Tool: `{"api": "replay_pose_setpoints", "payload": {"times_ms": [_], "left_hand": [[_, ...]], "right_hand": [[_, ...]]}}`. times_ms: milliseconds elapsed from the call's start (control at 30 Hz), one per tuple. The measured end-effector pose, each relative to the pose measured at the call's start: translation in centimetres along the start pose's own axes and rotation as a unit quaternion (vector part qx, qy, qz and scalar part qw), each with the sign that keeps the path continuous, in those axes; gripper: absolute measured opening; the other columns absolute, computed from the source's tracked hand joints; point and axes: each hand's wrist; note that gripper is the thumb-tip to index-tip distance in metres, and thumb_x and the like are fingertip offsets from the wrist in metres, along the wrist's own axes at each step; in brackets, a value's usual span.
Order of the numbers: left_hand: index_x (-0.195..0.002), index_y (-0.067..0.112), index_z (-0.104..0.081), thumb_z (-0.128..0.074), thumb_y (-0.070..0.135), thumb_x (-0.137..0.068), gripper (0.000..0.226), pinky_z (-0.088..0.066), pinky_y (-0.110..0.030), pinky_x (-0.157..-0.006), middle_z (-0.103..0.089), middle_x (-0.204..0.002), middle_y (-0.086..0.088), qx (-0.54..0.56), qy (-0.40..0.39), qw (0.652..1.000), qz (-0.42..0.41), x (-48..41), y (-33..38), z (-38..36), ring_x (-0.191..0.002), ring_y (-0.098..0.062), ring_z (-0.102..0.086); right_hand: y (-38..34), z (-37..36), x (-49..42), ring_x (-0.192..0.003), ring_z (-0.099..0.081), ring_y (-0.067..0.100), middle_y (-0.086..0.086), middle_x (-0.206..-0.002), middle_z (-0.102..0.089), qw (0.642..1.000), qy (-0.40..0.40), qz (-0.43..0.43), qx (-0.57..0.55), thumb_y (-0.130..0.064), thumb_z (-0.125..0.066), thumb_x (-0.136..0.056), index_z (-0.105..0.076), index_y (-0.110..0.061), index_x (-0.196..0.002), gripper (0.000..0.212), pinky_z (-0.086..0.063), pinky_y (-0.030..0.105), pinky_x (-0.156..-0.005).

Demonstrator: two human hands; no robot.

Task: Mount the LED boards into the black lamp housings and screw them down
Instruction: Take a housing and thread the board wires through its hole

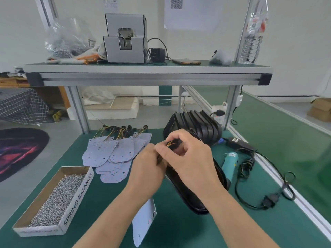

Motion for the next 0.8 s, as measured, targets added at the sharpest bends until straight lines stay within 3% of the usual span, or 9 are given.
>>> {"api": "replay_pose_setpoints", "payload": {"times_ms": [100,167,333,500,600,667,733,800], "left_hand": [[-0.132,0.06,-0.049,-0.057,0.014,-0.098,0.058,-0.053,-0.03,-0.089,-0.066,-0.116,0.008,0.109,-0.102,0.989,-0.025,-0.3,-0.1,1.2,-0.11,-0.009,-0.061],[-0.136,0.055,-0.047,-0.057,0.007,-0.095,0.064,-0.056,-0.025,-0.087,-0.067,-0.123,0.014,0.185,-0.149,0.971,-0.04,-0.3,-0.1,1.6,-0.116,-0.006,-0.061],[-0.127,0.043,-0.046,-0.063,0.007,-0.082,0.061,-0.059,-0.033,-0.076,-0.072,-0.094,-0.004,0.234,-0.159,0.959,0.007,-0.3,-0.3,1.6,-0.085,-0.017,-0.068],[-0.113,0.033,-0.05,-0.069,0.009,-0.078,0.046,-0.05,-0.029,-0.077,-0.07,-0.089,0.0,0.263,-0.201,0.943,0.03,-0.4,-0.1,1.8,-0.081,-0.012,-0.062],[-0.109,0.024,-0.057,-0.066,0.022,-0.092,0.019,-0.05,-0.027,-0.073,-0.068,-0.082,0.004,0.329,-0.167,0.927,0.071,-0.8,-0.1,1.4,-0.077,-0.014,-0.061],[-0.099,0.026,-0.058,-0.059,0.024,-0.099,0.002,-0.045,-0.02,-0.062,-0.065,-0.073,0.011,0.302,-0.105,0.943,0.091,-1.2,-0.4,0.7,-0.066,-0.01,-0.055],[-0.091,0.032,-0.054,-0.061,0.02,-0.095,0.015,-0.037,-0.014,-0.052,-0.061,-0.068,0.013,0.234,-0.045,0.967,0.088,-1.4,-0.9,-0.1,-0.057,-0.005,-0.046],[-0.098,0.037,-0.052,-0.063,0.014,-0.091,0.027,-0.038,-0.015,-0.052,-0.067,-0.079,0.01,0.219,-0.003,0.971,0.098,-1.5,-1.4,-0.7,-0.057,-0.005,-0.05]], "right_hand": [[0.4,-0.2,-0.1,-0.064,-0.066,0.013,-0.01,-0.069,-0.068,0.999,-0.003,-0.035,-0.033,-0.045,-0.077,-0.078,-0.063,-0.033,-0.09,0.023,-0.059,0.038,-0.068],[0.7,-0.1,-0.4,-0.067,-0.068,0.019,-0.006,-0.07,-0.068,0.997,0.0,-0.056,-0.052,-0.046,-0.076,-0.075,-0.063,-0.031,-0.091,0.026,-0.06,0.045,-0.071],[1.4,-0.2,-0.8,-0.063,-0.069,0.026,0.003,-0.065,-0.067,0.994,0.008,-0.083,-0.066,-0.05,-0.074,-0.069,-0.062,-0.027,-0.083,0.029,-0.06,0.05,-0.069],[2.5,-0.7,-1.2,-0.059,-0.07,0.016,0.0,-0.063,-0.065,0.992,0.039,-0.085,-0.09,-0.021,-0.074,-0.08,-0.054,-0.028,-0.082,0.022,-0.055,0.04,-0.063],[3.0,-1.0,-1.4,-0.058,-0.068,0.013,-0.006,-0.064,-0.063,0.986,0.051,-0.089,-0.128,-0.008,-0.067,-0.087,-0.051,-0.034,-0.091,0.031,-0.052,0.033,-0.058],[3.1,-0.9,-1.6,-0.055,-0.067,0.017,-0.001,-0.07,-0.07,0.976,0.047,-0.097,-0.188,-0.001,-0.062,-0.092,-0.049,-0.028,-0.102,0.031,-0.054,0.028,-0.055],[3.3,-0.7,-1.8,-0.055,-0.068,0.018,0.004,-0.08,-0.074,0.976,0.039,-0.092,-0.196,-0.001,-0.059,-0.095,-0.048,-0.022,-0.106,0.026,-0.053,0.026,-0.054],[3.4,-0.6,-2.0,-0.056,-0.068,0.017,0.001,-0.082,-0.075,0.983,0.03,-0.069,-0.168,-0.005,-0.059,-0.096,-0.053,-0.022,-0.104,0.019,-0.053,0.025,-0.053]]}}
Point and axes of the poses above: each hand's wrist, its own x-axis away from the middle knuckle, its own z-axis out of the back of the hand, y = z × x
